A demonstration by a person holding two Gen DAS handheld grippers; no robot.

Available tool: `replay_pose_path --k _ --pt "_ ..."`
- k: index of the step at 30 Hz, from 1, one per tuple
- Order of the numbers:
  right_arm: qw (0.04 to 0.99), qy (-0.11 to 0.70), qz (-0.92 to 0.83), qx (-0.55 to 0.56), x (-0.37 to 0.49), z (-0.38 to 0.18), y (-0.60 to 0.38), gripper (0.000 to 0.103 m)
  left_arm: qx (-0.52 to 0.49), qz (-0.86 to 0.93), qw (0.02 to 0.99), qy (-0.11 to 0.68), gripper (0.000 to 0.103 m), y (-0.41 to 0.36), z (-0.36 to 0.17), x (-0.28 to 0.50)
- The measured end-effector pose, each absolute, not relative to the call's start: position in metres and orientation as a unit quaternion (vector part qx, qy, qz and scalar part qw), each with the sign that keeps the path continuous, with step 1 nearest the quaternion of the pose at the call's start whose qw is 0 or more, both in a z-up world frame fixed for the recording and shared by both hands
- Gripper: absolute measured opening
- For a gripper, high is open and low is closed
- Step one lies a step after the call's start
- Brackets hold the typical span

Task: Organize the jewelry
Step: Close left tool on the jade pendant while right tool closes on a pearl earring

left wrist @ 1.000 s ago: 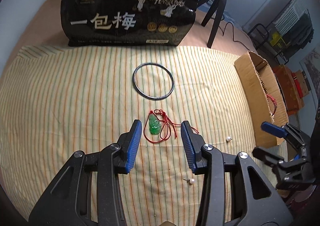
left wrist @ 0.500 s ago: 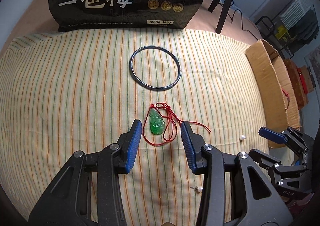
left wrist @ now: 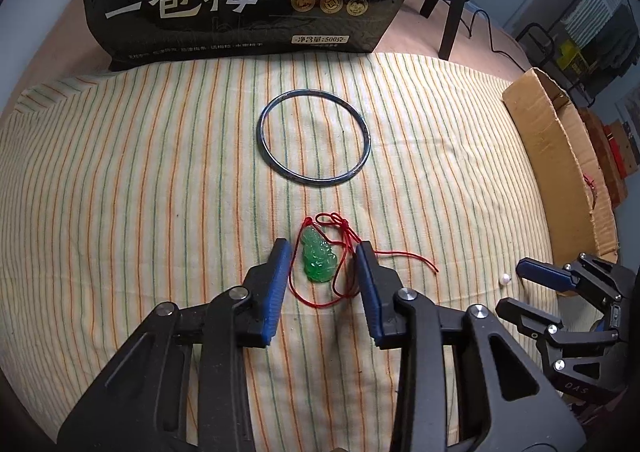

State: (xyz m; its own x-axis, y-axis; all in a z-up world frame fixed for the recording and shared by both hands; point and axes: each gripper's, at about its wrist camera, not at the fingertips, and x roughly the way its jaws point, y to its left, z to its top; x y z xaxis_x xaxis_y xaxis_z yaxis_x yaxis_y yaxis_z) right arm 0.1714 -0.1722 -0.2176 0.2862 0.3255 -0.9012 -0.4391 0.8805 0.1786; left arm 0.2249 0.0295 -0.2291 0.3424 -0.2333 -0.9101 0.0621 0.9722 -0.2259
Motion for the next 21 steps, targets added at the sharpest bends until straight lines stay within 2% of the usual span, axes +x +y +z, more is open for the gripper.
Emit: replay_pose_path --k 8,14,17,21 --pt "0.802 0.546 0.232 -0.067 0.175 -0.223 -0.167 0.031 -0.075 -0.085 0.817 0.566 0.019 0.033 -0.231 0.226" --pt "0.799 0.546 0.238 -0.082 0.175 -0.223 -0.162 0.012 -0.074 -0.083 0.818 0.564 0.016 0.036 -0.231 0.224" --pt "0.799 0.544 0.24 -0.089 0.173 -0.222 -0.16 0.006 -0.081 -0.084 0.817 0.564 0.016 0.037 -0.231 0.224" --pt "0.799 0.543 0.242 -0.088 0.173 -0.221 -0.159 0.004 -0.088 -0.085 0.816 0.564 0.016 0.039 -0.23 0.222"
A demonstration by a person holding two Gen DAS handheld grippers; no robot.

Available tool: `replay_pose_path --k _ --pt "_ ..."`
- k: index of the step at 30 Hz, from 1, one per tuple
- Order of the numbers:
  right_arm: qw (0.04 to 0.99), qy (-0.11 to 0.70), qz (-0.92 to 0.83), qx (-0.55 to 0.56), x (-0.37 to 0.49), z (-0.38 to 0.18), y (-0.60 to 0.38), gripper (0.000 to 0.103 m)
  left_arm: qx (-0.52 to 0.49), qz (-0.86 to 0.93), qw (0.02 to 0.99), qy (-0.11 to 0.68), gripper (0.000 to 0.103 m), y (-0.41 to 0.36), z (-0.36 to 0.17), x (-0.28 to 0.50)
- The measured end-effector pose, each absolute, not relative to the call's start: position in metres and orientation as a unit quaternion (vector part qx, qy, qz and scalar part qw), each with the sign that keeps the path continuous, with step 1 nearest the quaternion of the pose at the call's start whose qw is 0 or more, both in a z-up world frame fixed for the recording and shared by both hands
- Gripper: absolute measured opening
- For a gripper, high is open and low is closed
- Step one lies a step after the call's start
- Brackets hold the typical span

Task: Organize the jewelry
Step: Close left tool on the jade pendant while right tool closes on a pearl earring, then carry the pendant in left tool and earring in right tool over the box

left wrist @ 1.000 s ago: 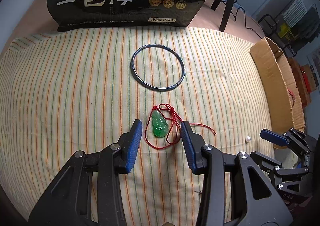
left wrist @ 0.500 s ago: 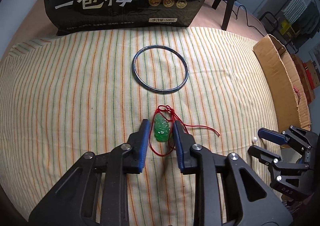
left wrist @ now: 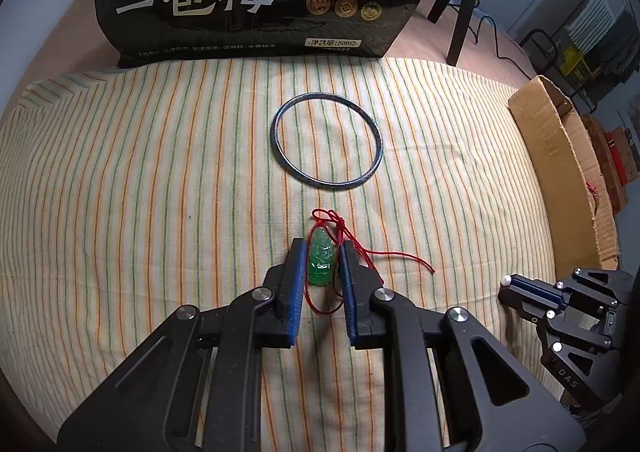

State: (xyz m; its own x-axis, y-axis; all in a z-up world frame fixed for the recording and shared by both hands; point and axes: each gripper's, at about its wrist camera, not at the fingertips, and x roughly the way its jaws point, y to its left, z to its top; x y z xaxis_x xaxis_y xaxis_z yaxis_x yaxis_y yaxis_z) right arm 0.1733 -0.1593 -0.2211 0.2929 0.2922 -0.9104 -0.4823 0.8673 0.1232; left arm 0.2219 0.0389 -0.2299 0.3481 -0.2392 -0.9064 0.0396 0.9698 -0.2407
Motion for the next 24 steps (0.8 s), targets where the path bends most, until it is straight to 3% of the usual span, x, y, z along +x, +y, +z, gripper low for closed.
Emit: replay_pose_path --k 24 --pt "0.851 0.466 0.239 -0.043 0.163 -0.135 -0.195 0.003 -0.107 -0.12 0.861 0.482 0.015 0.028 -0.143 0.202"
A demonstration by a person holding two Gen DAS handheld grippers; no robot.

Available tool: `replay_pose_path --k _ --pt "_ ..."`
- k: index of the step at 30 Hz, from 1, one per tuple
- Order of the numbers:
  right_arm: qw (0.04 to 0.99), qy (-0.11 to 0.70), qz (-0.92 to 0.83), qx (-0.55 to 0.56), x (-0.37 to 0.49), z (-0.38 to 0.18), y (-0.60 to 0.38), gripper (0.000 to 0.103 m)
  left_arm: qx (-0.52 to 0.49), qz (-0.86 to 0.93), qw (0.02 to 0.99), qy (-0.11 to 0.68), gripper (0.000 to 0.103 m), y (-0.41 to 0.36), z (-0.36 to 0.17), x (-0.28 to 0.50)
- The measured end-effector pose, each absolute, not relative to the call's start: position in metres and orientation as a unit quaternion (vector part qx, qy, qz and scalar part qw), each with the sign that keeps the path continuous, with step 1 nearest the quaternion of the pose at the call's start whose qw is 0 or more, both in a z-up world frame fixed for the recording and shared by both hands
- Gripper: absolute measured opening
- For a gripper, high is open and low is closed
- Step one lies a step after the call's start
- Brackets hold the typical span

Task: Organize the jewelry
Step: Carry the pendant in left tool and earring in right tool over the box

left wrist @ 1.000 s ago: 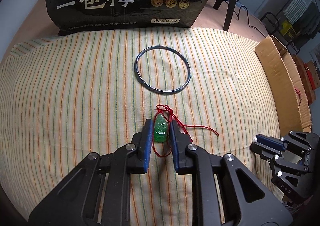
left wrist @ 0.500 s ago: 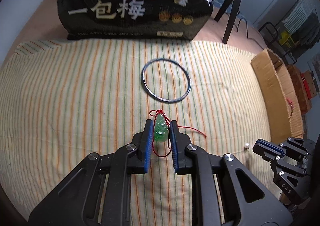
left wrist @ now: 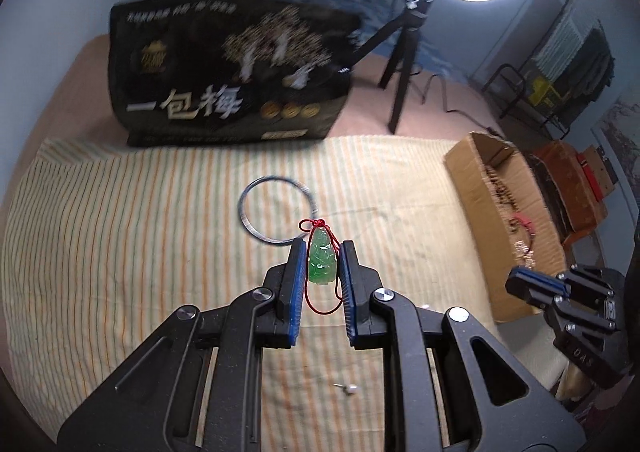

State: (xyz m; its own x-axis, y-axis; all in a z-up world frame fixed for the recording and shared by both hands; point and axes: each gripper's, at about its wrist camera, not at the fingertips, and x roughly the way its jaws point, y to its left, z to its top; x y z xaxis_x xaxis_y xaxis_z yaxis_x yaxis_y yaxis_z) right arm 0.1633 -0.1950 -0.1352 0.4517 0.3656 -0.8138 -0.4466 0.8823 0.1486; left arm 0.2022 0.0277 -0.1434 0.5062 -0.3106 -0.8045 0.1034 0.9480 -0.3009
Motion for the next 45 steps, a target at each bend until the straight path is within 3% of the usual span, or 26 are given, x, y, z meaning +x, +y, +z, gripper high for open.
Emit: replay_pose_path --k 21,45 --pt "0.894 0.423 0.145 0.039 0.185 -0.092 -0.325 0.003 -0.068 -0.23 0.865 0.441 0.015 -0.098 -0.091 0.178" --pt "0.883 0.449 0.108 0.082 0.224 -0.128 -0.378 0.003 -0.047 -0.298 0.827 0.473 0.015 -0.209 -0.128 0.181"
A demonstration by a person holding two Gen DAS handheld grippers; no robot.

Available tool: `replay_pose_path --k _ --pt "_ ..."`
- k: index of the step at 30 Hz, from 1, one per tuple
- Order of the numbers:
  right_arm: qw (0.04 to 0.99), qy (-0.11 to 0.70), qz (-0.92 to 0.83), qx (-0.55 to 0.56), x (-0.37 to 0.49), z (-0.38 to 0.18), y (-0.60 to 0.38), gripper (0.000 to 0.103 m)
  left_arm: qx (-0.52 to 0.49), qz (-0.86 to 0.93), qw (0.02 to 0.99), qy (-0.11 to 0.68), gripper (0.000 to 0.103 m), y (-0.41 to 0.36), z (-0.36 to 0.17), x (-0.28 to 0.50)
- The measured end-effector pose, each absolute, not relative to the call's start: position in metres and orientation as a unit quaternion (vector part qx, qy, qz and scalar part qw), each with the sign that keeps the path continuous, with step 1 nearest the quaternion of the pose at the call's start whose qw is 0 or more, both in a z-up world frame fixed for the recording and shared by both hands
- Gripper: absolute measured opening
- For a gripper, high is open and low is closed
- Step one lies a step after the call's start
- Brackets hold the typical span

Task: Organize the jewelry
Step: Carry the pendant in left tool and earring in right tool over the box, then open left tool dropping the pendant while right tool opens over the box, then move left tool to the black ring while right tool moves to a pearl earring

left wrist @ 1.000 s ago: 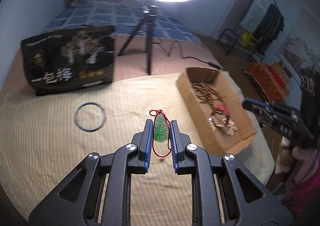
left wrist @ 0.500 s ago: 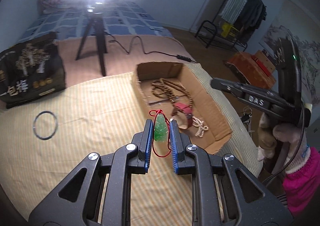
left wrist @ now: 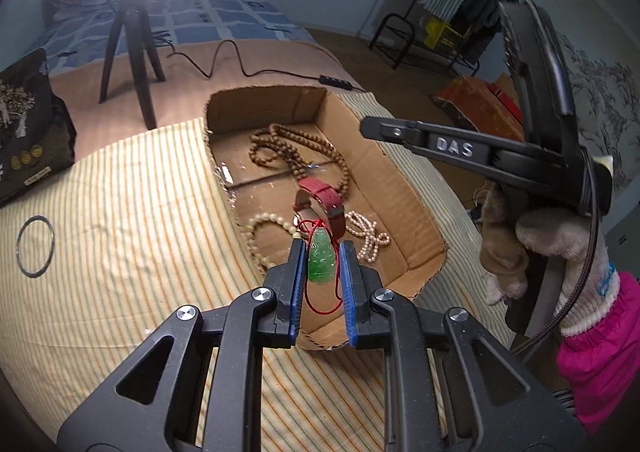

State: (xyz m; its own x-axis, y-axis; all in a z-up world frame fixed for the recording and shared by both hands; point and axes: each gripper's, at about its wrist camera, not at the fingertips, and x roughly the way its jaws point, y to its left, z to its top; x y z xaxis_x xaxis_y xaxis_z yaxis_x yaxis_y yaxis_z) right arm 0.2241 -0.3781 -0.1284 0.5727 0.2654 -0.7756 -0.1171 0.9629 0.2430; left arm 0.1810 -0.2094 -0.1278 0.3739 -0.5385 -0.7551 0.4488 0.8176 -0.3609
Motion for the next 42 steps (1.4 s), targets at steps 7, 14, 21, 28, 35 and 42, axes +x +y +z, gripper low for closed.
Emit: replay_pose_path --k 7,14,21,28,35,42 --pt "0.88 0.455 0.109 0.083 0.229 -0.134 -0.379 0.003 -0.043 -0.302 0.822 0.48 0.015 -0.216 -0.135 0.178" --pt "0.88 0.457 0.099 0.081 0.231 -0.135 -0.378 0.015 -0.033 -0.308 0.822 0.478 0.018 -0.22 -0.136 0.177" --pt "0.881 0.458 0.074 0.094 0.232 -0.135 -0.385 0.06 -0.034 -0.303 0.823 0.48 0.057 -0.217 -0.134 0.174" --pt "0.88 0.459 0.062 0.1 0.232 -0.134 -0.387 0.07 -0.032 -0.295 0.829 0.474 0.069 -0.213 -0.132 0.172" --pt "0.88 0.459 0.068 0.099 0.23 -0.131 -0.384 0.07 -0.03 -0.289 0.832 0.473 0.069 -0.206 -0.13 0.171" --pt "0.883 0.453 0.073 0.101 0.224 -0.124 -0.379 0.07 -0.03 -0.279 0.836 0.472 0.069 -0.189 -0.127 0.168"
